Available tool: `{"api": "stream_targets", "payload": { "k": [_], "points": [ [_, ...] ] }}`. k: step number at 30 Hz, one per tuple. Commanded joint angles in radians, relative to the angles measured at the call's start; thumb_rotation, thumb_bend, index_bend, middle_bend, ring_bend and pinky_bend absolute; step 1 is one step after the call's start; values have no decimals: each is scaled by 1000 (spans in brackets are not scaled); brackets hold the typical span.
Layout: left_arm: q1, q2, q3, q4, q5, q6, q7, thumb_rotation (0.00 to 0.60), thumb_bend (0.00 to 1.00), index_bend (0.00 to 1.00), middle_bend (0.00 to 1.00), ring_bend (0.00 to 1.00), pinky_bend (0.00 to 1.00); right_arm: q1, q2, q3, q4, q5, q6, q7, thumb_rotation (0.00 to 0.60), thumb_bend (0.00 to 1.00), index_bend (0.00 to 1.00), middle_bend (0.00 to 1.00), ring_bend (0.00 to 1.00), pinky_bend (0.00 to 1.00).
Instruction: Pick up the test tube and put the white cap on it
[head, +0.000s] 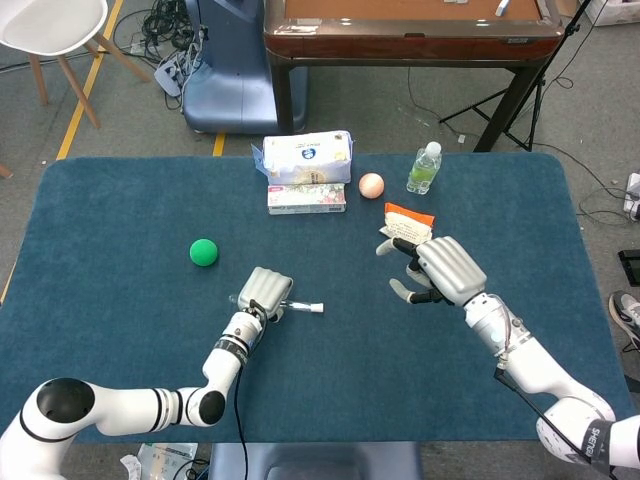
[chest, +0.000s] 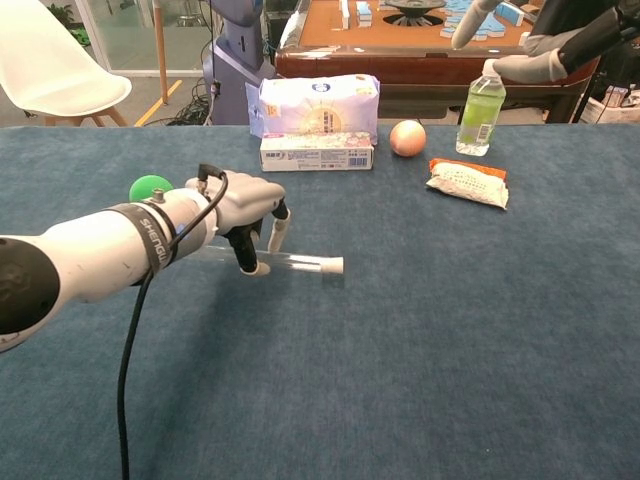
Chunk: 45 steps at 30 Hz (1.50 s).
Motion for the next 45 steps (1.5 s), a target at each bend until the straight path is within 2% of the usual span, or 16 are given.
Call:
{"api": "stream_targets", "payload": {
  "k": [1,7,11,14,20,24,27,29,32,35,38,45],
  "points": [
    [-1,0,-3,-1,-12,-6,12,600,277,468,1000,1000,1000,-2,0,-1,0,2,-2,2,600,384,318,1000,1000,1000],
    [2,13,-9,-25,-28,-5,30,600,276,390,1000,1000,1000,-10,1,-1,0,5,1,1,600,384,318,1000,1000,1000],
    [11,56,-19,-83,-41,5,33,600,276,359,1000,1000,1000,-13,9,3,-2,9,5,-4,600,384,318,1000,1000,1000],
    [30,117,-29,-161,-36,22,13,600,277,349,1000,1000,1000,-17,22,3,-1,15,4,-18,600,384,318,1000,1000,1000],
    [113,282,-46,-323,42,57,-117,600,276,347,1000,999,1000,-32,74,-31,5,59,-33,-83,600,384,318,989,1000,1000],
    [188,381,-41,-390,142,86,-236,600,276,333,982,903,959,-71,84,-55,6,57,-8,-83,600,383,318,923,998,1000],
    [258,453,-22,-427,234,115,-338,600,276,329,898,780,915,-118,93,-82,20,27,36,-80,600,383,318,834,918,1000],
    [298,486,-5,-437,285,141,-383,600,276,329,819,693,900,-145,97,-97,35,12,63,-79,600,383,318,767,806,1000],
    [368,523,34,-434,379,202,-445,600,276,330,720,625,857,-194,85,-120,79,-25,119,-62,600,384,318,687,681,994],
    [439,546,75,-420,462,267,-501,600,276,330,656,582,809,-244,62,-138,137,-54,187,-62,600,384,319,636,589,900],
    [508,565,114,-405,536,326,-563,600,276,331,626,560,782,-290,29,-150,202,-65,256,-94,600,384,318,608,554,800],
    [657,577,182,-348,675,475,-663,600,276,340,599,540,711,-380,-54,-159,326,-119,411,-95,600,384,319,571,539,738]
  ]
}}
